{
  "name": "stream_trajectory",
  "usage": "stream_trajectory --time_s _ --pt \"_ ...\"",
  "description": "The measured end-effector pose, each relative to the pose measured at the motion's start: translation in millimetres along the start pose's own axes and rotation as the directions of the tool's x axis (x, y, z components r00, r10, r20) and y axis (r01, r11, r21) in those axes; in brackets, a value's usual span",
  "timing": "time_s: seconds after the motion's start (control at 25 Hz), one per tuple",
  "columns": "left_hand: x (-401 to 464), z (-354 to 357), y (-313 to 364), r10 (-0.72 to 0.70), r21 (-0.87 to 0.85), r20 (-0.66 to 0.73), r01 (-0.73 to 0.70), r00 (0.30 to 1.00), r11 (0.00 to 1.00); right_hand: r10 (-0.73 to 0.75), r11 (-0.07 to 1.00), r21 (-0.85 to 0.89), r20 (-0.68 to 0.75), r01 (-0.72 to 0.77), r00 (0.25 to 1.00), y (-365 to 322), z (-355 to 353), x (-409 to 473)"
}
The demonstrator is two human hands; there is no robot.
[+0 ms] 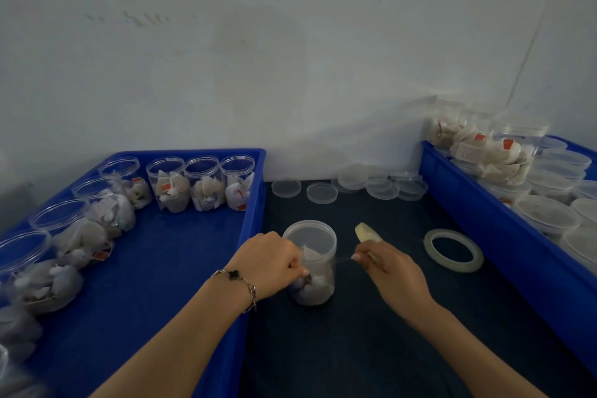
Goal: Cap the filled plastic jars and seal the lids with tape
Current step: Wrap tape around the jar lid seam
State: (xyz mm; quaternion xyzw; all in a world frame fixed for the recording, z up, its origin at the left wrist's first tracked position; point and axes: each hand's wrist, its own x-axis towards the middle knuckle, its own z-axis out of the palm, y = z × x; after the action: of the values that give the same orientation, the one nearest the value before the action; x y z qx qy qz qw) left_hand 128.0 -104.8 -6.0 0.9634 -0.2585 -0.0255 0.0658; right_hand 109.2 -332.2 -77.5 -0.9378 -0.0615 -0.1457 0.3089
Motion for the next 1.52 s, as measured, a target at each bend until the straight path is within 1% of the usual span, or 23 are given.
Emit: stream_trajectory --time_s 0.2,0.36,0.44,0.56,0.64,0.76,0.88,1.0,1.12,1.24,1.4,1.52 --pt "1 1 -4 0.018 -0.012 -0.003 -0.018 1.000 1.000 -0.020 1.000 0.019 0.002 0.020 1.000 6 7 0" --pt "1 1 -6 0.056 -0.062 0.023 -0.055 0.998 0.997 -0.019 0.997 0.081 -0.007 0.019 1.000 11 8 -11" --pt "1 0 -8 0.067 -0.058 0.016 -0.066 0.998 0.996 -0.020 0.993 0.113 -0.009 0.021 1.000 11 8 -14" --pt "1 0 -14 0.094 -0.019 0.018 -0.093 0.995 0.995 -0.039 0.992 0.119 0.038 0.034 0.999 7 8 -10" --pt "2 2 -16 0.127 -0.035 0.048 -0.125 0.991 0.992 -0.054 0.993 0.112 0.070 0.046 0.996 4 9 -8" --pt "3 4 -17 0.153 -0.060 0.065 -0.149 0.986 0.987 -0.047 0.990 0.133 0.056 0.039 0.997 2 10 -7" --pt "5 6 -17 0.129 -0.062 -0.002 -0.129 0.992 0.990 -0.041 0.995 0.096 0.011 0.040 0.999 2 9 -8" --pt "5 8 -16 0.095 0.020 -0.084 -0.093 0.992 0.995 -0.047 0.998 0.036 -0.066 0.049 0.997 1 11 -7" --pt "8 12 -15 0.063 0.099 -0.120 -0.051 0.991 0.994 -0.093 0.996 -0.022 -0.129 0.090 0.987 -2 13 -3" --pt "10 15 -15 0.038 0.104 -0.156 -0.022 0.987 0.994 -0.082 0.997 -0.023 -0.131 0.080 0.988 -3 13 1" --pt "11 16 -12 0.025 0.096 -0.147 -0.011 0.989 0.995 -0.060 0.998 -0.020 -0.134 0.058 0.989 -1 15 3" --pt "13 16 -13 0.013 0.102 -0.170 0.005 0.985 0.995 -0.061 0.998 -0.015 -0.133 0.059 0.989 1 16 5"
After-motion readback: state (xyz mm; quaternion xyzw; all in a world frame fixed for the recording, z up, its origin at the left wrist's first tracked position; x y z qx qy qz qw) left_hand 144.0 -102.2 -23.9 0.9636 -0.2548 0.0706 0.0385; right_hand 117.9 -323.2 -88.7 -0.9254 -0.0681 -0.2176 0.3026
